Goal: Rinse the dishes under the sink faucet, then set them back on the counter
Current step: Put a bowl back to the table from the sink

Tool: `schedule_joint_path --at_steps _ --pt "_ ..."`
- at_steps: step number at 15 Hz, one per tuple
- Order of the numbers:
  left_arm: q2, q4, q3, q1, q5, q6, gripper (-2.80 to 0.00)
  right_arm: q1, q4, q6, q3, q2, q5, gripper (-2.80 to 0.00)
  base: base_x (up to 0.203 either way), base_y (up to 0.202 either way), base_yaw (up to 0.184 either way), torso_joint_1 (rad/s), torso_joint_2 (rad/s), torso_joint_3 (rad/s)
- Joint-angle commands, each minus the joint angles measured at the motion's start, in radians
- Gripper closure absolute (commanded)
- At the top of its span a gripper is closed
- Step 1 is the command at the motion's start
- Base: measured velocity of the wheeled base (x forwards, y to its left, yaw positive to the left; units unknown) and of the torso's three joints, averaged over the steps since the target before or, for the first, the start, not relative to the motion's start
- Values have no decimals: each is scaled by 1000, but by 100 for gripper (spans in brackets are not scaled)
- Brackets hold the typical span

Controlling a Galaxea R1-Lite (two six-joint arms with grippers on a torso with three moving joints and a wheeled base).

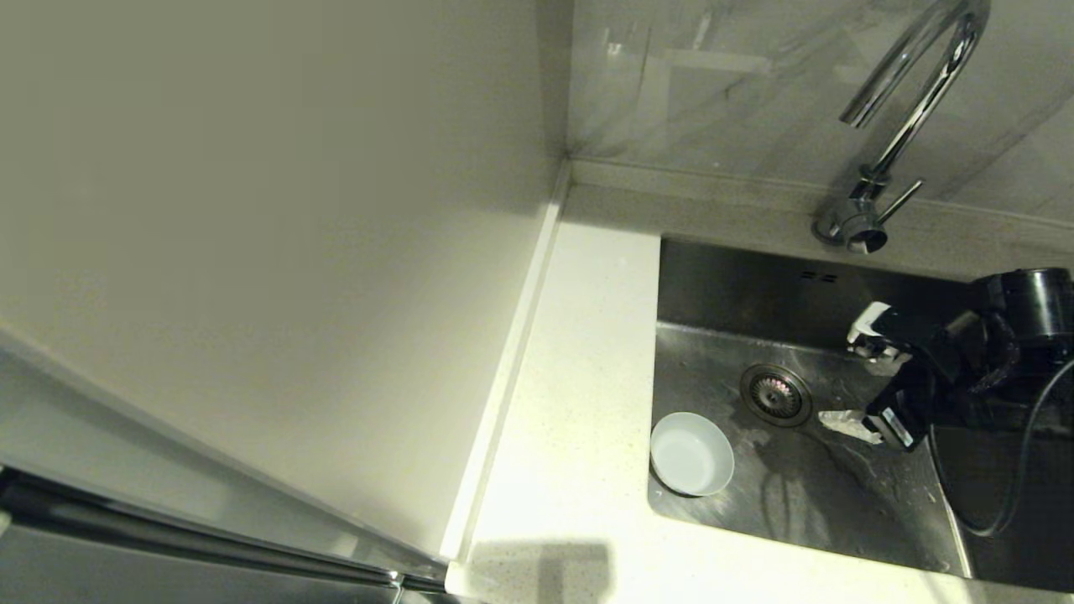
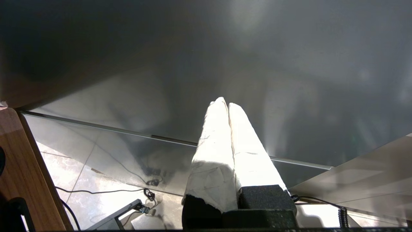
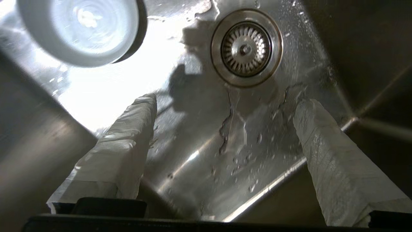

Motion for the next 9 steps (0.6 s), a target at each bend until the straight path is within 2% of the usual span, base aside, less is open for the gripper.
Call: schedule_joint_path --at_steps 1,3,6,9 --pt "0 -1 3 0 0 0 0 1 -52 1 3 74 -5 -280 0 0 0 0 0 0" --pt "0 -1 3 0 0 0 0 6 -130 8 28 85 -38 -280 0 0 0 0 0 0" --pt "0 -1 3 0 0 0 0 28 -240 8 109 83 -45 -280 0 0 0 0 0 0" --pt "0 -1 3 0 0 0 0 95 -262 8 155 76 -42 -280 0 0 0 0 0 0"
